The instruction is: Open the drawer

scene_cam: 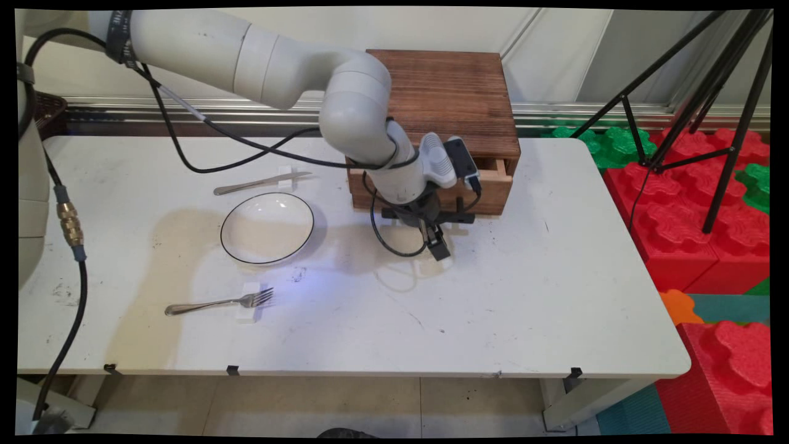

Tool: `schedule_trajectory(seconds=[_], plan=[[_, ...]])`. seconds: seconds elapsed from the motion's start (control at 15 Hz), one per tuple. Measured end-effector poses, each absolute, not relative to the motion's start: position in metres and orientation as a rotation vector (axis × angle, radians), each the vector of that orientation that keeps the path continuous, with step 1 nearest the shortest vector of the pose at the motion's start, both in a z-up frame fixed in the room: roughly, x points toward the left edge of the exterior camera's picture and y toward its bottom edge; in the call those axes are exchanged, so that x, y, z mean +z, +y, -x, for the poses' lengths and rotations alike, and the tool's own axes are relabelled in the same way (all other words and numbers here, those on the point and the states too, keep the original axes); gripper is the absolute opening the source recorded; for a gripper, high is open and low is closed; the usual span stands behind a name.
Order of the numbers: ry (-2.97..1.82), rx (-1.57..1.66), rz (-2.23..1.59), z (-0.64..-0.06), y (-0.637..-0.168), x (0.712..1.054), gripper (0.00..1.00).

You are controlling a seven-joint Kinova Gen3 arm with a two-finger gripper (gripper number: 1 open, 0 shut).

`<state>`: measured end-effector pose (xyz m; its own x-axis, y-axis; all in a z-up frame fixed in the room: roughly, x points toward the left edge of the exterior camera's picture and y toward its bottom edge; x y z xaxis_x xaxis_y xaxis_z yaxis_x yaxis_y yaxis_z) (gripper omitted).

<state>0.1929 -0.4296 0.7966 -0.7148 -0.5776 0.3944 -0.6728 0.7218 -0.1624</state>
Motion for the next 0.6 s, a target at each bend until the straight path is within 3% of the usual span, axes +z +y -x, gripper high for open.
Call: schedule_trajectory(seconds=[0.6], plan=[[-2.615, 0.376, -0.943, -0.182, -0.381, 0.802, 1.0]])
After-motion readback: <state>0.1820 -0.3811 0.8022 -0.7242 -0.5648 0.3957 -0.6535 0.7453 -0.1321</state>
